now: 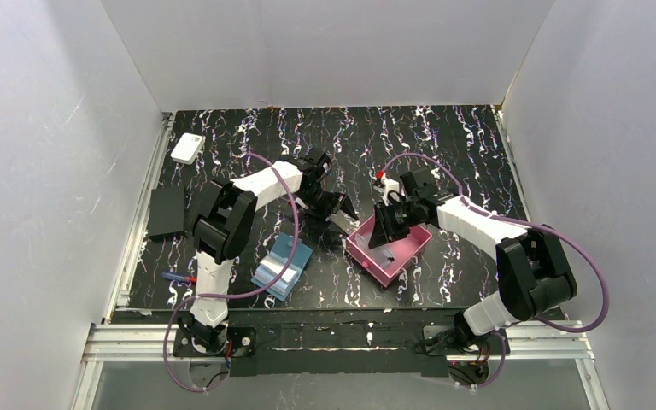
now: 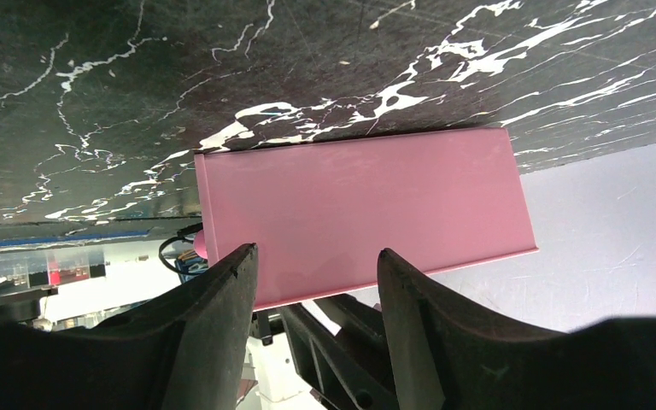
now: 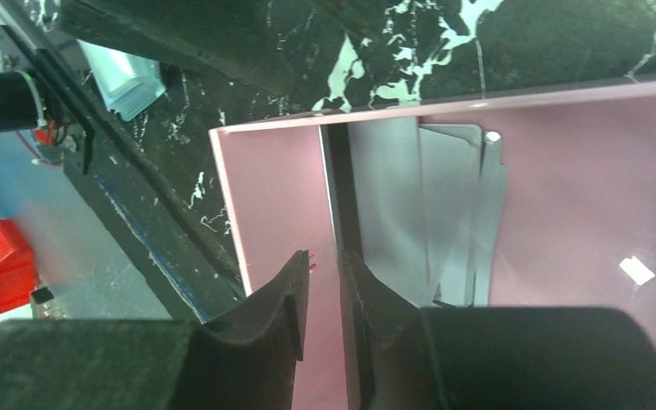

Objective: Put the credit cards into the card holder
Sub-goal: Pick up the credit card from the storage box, then insert the credit card into the card holder.

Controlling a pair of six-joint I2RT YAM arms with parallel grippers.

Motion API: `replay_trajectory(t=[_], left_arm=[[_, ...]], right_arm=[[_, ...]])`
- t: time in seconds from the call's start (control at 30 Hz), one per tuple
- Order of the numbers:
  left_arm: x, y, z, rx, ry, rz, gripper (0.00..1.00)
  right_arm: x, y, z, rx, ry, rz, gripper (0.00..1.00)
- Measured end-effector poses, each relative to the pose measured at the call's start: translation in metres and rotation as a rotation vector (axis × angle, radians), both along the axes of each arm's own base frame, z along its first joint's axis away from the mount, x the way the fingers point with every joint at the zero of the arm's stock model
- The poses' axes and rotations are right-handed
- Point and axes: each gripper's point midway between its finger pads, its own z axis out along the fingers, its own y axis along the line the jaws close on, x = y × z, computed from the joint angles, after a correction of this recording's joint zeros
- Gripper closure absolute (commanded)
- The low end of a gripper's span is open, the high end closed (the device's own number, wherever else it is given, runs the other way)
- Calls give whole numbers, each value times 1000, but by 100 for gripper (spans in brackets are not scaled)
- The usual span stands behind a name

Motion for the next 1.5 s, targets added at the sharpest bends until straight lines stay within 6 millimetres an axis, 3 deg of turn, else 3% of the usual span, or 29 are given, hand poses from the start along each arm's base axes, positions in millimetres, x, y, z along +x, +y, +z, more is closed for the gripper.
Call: replay_trajectory(t=[0.3,0.57,0.7,0.9,1.1,1.27,1.4,1.5], left_arm=[[0,-1,0,-2,1,-1,47],[1,-1,2,-5,-3,-1,46],[2,0,4,1,-15,-15,36],[12,5,25,11,-122,-106,26],[15,40,51,48,-298,-219,22],[3,88,103,102,-596,-341,21],[-29,142,132,169,-803,-404,18],[-49,189,140,246,-908,-374,15]], right_arm=[[-6,3,0,24,33,19,69],[-7,2,-14,-3,73,18,96],[0,-2,-15,-38,55,-5,99],[13,-14,-6,-127,8,-62,99],[20,-30,10,-197,-78,-113,99],[29,-54,35,-293,-183,-187,99],[31,-63,72,-270,-344,-192,99],[25,-52,105,-196,-466,-155,99]])
